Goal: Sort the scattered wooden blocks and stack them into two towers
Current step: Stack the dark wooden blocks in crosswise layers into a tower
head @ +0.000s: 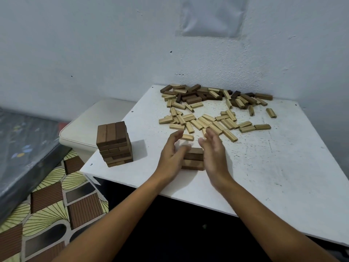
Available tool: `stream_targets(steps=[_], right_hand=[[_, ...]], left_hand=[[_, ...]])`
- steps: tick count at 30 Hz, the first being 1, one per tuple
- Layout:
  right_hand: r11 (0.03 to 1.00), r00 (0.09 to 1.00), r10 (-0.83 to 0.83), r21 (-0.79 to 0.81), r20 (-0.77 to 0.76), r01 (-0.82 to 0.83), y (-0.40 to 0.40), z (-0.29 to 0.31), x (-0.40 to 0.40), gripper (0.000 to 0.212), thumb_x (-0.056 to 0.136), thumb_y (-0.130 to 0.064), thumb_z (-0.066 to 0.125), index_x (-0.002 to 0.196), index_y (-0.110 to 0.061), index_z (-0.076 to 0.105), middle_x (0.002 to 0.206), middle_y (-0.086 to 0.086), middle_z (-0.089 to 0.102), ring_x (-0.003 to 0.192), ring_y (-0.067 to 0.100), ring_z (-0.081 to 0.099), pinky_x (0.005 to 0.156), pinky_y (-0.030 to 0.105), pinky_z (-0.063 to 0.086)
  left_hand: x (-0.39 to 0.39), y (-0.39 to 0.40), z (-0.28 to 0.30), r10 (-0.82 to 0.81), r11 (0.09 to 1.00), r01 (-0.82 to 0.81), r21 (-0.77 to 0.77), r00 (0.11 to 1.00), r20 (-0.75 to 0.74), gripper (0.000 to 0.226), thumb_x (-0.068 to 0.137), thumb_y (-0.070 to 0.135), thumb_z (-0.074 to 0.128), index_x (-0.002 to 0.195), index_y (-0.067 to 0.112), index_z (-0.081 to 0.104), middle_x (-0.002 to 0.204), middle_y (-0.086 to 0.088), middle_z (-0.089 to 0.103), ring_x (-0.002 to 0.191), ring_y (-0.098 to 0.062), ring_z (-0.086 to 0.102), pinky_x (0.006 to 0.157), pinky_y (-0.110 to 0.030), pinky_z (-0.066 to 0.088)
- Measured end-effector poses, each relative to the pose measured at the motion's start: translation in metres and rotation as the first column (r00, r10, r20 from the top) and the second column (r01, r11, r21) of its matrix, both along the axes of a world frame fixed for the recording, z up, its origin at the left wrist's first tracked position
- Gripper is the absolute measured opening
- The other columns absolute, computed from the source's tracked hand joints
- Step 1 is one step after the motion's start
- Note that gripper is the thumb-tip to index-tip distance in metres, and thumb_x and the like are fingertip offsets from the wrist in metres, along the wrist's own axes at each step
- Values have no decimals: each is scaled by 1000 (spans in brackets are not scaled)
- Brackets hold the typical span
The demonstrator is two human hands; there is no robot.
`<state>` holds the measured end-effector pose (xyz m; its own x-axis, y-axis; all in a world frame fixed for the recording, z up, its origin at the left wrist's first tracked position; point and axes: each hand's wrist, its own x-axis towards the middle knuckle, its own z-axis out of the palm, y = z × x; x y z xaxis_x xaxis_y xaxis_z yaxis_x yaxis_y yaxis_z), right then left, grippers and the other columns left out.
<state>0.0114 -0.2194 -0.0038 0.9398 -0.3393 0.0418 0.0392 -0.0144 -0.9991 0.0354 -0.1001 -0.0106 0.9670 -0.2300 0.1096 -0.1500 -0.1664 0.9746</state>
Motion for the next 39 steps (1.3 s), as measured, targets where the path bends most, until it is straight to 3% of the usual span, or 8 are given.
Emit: stream_targets(steps=[3, 6, 13, 28, 31, 34, 36, 39], right_hand=[[932, 996, 94, -352, -2, -89, -26, -3, -2, 57, 88, -7, 62, 140, -24, 44, 127, -1, 57, 121, 15, 50, 102, 35, 43], [765, 944, 298, -555, -145, -327, -51, -4, -4, 80, 78, -21, 73, 146, -37, 34, 129, -4, 51, 126, 13, 46, 109, 41, 39], [533, 886, 332, -711, -324, -459, -63, -1, -1, 110, 62, -47, 77, 148, -53, 8, 136, -10, 42, 123, 17, 33, 105, 43, 35], [624, 917, 330, -677, -226, -391, -66, -3, 2, 105, 57, -43, 77, 145, -52, 21, 122, -16, 51, 121, 18, 38, 100, 43, 42], [697, 913, 384, -606, -135, -383, -73, 8, 8, 98, 61, -30, 84, 143, -45, 32, 121, -12, 56, 123, 20, 48, 91, 25, 46], [759, 908, 414, -529, -58, -380, -77, 29, 15, 92, 64, -17, 88, 141, -34, 39, 121, -4, 60, 112, 1, 57, 73, 3, 42], [773, 911, 412, -519, -24, -364, -75, 44, 21, 89, 59, -28, 84, 135, -41, 41, 118, -10, 62, 113, -12, 52, 85, 6, 37], [794, 910, 413, -498, 21, -349, -68, 62, 32, 84, 57, -29, 82, 130, -44, 43, 116, -11, 64, 122, 3, 52, 105, 30, 34]], left_hand=[[7, 26, 2, -105, 954, 60, 293, 984, 141, 66, 70, 30, 63, 134, 30, 47, 136, 8, 53, 129, -8, 44, 103, -22, 32], [14, 45, 3, -280, 837, 168, 521, 949, 144, 81, 69, 31, 75, 141, 36, 38, 140, 10, 47, 131, -7, 37, 107, -27, 34], [27, 49, 4, -359, 741, 209, 638, 926, 114, 96, 69, 35, 83, 145, 44, 26, 131, 18, 47, 126, -7, 34, 102, -30, 33], [28, 42, 5, -306, 800, 173, 575, 941, 143, 96, 51, 59, 69, 139, 33, 43, 118, 14, 61, 110, -10, 51, 97, -38, 43], [26, 38, 13, -247, 873, 138, 468, 952, 180, 92, 50, 54, 71, 136, 28, 48, 118, 12, 62, 104, -8, 55, 86, -29, 47], [28, 34, 30, -178, 933, 95, 348, 960, 216, 88, 49, 50, 70, 131, 24, 53, 113, 12, 64, 89, 2, 53, 68, -10, 38], [29, 32, 46, -127, 958, 56, 280, 962, 241, 85, 48, 45, 73, 128, 21, 55, 111, 10, 65, 84, 6, 52, 65, -7, 37], [32, 36, 69, -71, 979, 19, 204, 966, 249, 72, 55, 26, 78, 123, 17, 58, 107, 9, 65, 84, 14, 54, 64, -7, 38]])
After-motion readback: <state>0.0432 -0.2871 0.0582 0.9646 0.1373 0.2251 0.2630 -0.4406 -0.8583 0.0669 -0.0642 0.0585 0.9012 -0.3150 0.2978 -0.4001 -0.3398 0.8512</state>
